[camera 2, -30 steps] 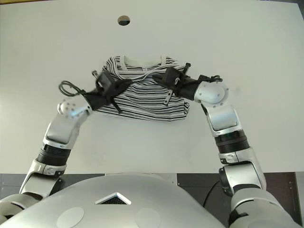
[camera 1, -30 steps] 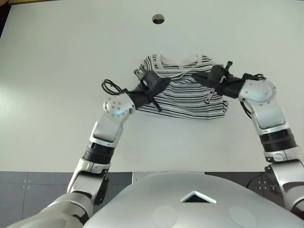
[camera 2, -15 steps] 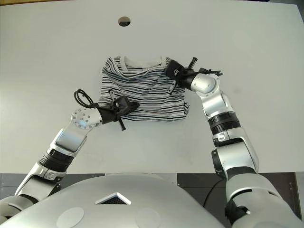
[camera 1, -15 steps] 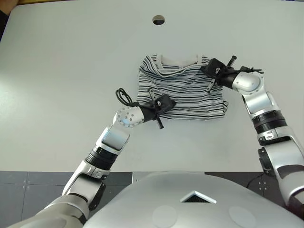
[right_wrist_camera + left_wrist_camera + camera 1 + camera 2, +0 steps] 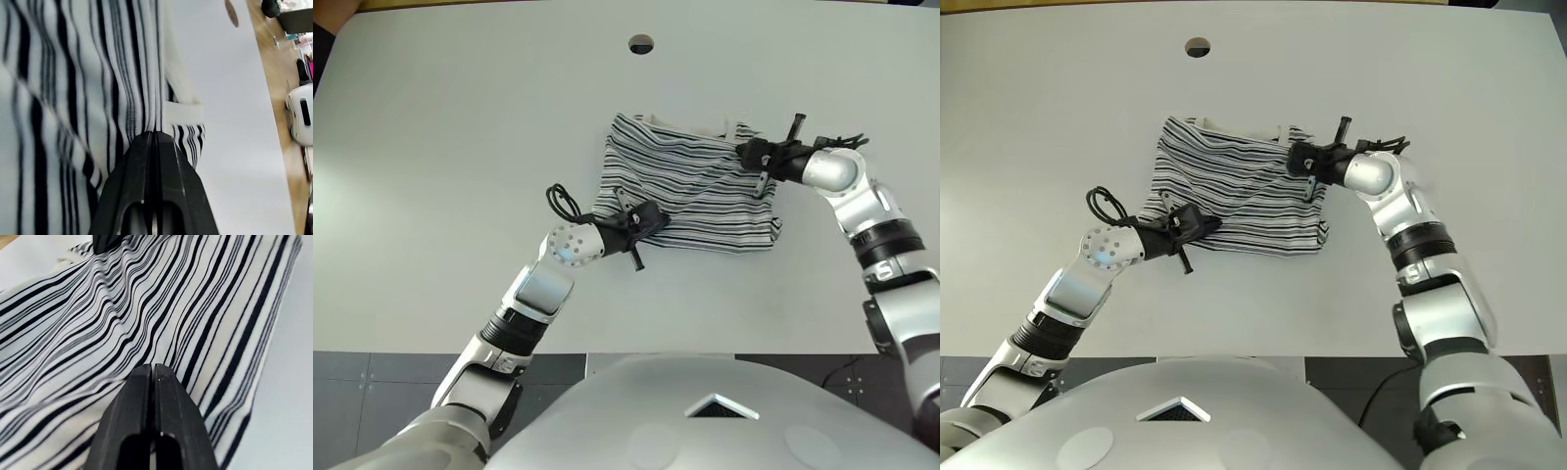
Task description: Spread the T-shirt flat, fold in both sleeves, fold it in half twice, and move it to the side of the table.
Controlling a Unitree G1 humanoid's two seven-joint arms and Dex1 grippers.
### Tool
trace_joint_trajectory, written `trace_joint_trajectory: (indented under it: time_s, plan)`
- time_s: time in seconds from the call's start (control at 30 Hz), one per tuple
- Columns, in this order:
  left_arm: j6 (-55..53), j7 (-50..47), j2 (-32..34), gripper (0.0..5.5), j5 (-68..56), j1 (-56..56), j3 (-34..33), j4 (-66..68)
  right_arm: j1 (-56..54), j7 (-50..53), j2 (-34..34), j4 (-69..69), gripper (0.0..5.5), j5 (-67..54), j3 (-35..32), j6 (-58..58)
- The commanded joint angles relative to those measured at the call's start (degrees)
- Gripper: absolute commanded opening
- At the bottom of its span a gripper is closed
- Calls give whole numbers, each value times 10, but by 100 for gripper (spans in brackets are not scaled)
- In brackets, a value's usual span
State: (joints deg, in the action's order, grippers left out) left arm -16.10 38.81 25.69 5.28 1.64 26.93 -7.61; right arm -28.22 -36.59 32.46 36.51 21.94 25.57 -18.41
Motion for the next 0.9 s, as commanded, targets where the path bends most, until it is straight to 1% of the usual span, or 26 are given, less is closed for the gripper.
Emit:
trace_joint_trajectory:
  time_s: [0.03, 0.17, 0.3, 0.4, 0.53, 0.7, 0.9]
  plan:
    - [-24, 31, 71, 16, 21, -17, -14, 32, 88, -85, 78, -80, 10, 24, 24, 20]
    - [-6, 52, 114, 16, 31, -3, -27, 59, 166, -160, 146, -239, 10, -5, 13, 57]
    - [26, 59, 132, 16, 36, 25, -35, 80, 254, -222, 192, -406, 10, -38, 17, 110]
    - [46, 53, 126, 16, 38, 52, -40, 104, 304, -252, 198, -522, 10, -67, 28, 154]
    - [71, 48, 107, 16, 45, 67, -33, 121, 339, -263, 176, -651, 10, -118, 40, 222]
    - [93, 38, 91, 16, 40, 66, -41, 128, 332, -240, 155, -688, 10, -142, 12, 262]
    - [118, 70, 100, 16, -50, 28, -110, 68, 305, -210, 144, -680, 10, -193, -74, 272]
